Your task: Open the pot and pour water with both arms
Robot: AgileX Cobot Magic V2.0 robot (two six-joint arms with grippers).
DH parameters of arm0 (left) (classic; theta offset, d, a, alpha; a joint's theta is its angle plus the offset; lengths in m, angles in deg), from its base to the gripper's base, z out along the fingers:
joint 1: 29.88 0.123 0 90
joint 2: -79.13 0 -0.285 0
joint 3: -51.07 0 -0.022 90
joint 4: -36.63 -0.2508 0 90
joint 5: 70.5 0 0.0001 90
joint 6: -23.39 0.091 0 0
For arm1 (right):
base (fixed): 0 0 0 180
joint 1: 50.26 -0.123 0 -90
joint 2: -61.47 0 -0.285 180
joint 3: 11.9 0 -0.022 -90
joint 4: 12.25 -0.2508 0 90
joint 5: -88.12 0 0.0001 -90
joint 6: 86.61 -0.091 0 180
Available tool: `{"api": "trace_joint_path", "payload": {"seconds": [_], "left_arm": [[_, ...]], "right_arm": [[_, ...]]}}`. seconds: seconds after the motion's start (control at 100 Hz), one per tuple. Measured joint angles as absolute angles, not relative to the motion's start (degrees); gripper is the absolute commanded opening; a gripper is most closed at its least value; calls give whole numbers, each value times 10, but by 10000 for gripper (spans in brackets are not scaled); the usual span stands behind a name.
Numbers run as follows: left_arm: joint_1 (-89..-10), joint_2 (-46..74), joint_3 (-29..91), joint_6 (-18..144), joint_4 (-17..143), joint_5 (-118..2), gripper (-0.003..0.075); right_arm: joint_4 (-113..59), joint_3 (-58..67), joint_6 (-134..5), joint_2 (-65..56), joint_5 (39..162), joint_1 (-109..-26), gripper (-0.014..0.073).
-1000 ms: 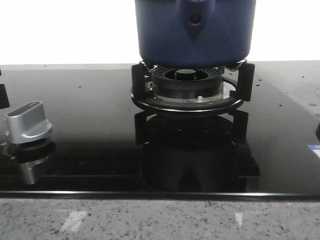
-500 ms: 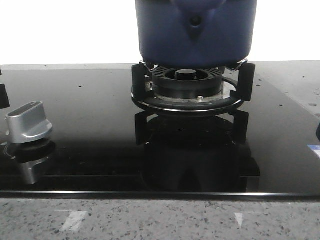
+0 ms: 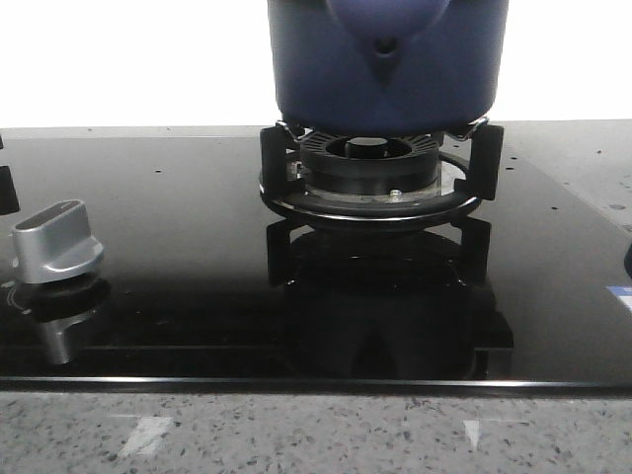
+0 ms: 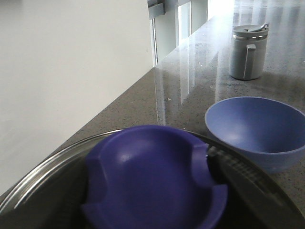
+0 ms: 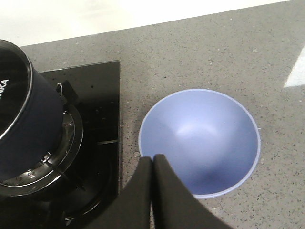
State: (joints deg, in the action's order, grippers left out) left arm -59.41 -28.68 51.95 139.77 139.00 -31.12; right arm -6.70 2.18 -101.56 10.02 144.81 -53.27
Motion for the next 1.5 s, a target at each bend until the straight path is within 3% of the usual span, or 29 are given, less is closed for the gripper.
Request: {"api": "trace_joint_path", "payload": {"seconds": [0.43,0.62,0.91,0.98,1.13,1.25,1.5], "left_arm": [[-593,-269,520,1392,1385,-309,435],[-589,-266,536,1366,1382,-298,499],[-585,-250,554,1362,1382,-288,485],[-578,-241,554,1359,1382,-286,442],[-549,-214,554,1303,1382,-288,222],[-510,-164,527,1258,1382,-294,106],[-427,25,363,1242,1358,-373,71]], "right_arm": [[-67,22,-1016,100,1448,-533,-71],[-67,22,-1016,100,1446,-533,-71],[-67,22,-1016,100,1446,-533,-71],[-67,22,-1016,100,1446,-533,-71],[-67,22,-1008,100,1446,-533,-71],[-67,31,-983,109,1429,-533,-71],[-67,132,-955,219,1312,-533,-71]]}}
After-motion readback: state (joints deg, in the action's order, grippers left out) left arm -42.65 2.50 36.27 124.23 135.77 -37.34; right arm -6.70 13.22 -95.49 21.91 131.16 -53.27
